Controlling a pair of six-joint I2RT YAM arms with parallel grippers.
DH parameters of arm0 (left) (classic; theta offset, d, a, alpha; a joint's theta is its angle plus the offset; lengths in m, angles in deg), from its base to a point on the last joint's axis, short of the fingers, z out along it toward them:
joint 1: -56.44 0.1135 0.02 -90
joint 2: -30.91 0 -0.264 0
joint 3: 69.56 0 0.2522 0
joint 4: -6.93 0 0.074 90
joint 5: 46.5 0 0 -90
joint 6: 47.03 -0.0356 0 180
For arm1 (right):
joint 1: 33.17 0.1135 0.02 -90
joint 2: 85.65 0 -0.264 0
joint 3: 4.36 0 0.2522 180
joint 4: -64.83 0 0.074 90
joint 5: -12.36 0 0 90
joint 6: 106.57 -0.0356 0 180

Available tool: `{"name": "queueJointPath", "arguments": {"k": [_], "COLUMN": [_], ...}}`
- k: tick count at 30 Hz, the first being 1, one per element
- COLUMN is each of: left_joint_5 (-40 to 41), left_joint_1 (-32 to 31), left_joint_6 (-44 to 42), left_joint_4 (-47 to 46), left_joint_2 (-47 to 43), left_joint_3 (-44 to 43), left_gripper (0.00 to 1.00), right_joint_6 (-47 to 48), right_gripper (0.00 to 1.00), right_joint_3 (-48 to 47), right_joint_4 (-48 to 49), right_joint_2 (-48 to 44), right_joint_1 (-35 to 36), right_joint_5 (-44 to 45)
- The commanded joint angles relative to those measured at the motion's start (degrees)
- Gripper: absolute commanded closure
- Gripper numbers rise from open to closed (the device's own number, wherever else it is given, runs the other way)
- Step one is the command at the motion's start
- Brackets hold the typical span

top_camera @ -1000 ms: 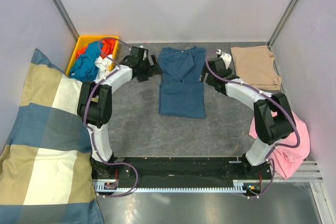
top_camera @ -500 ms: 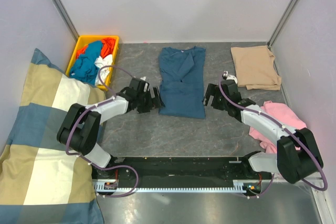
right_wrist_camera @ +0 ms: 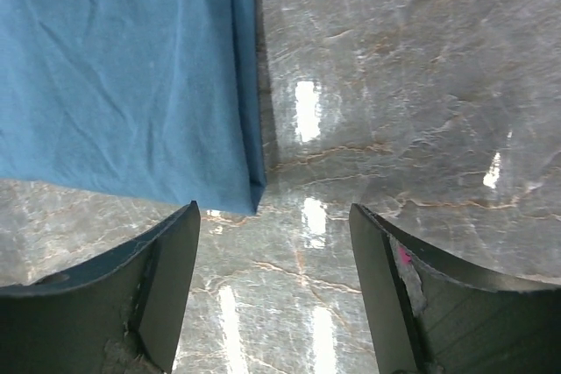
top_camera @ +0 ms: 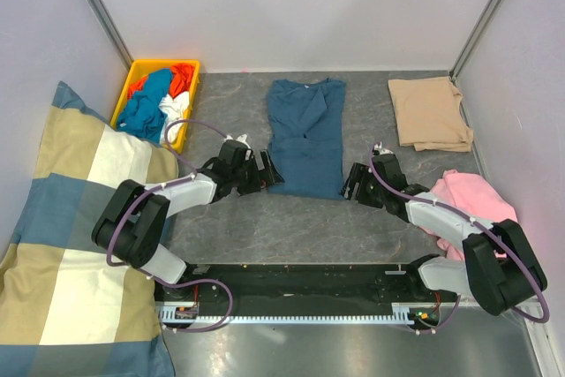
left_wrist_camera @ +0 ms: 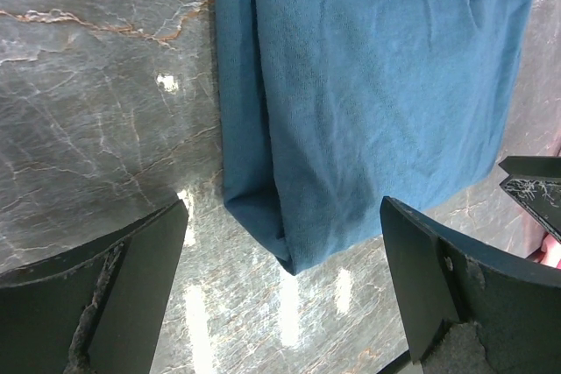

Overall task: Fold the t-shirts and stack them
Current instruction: Fold the tshirt

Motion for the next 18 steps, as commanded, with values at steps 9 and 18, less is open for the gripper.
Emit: {"name": "queueJointPath", "arguments": {"k": [9, 18], "left_joint_5": [0.19, 1.07], "left_joint_1": [-1.06, -1.24], "left_joint_6": [1.66, 2.01], "left_joint_4": [1.93, 1.4], "left_joint_2": [-3.69, -3.0], "left_joint_3": [5.93, 6.63], "left_gripper": [0.04, 0.19], "right_joint_6": [-2.1, -2.71], "right_gripper": [0.32, 0.39], "right_joint_3": [2.99, 2.73], "right_joint_4": [7.78, 11.67], "right_joint_2": [2.96, 8.05], "right_joint_1": [0.24, 0.24], "right_joint_5": [-2.64, -5.18]}}
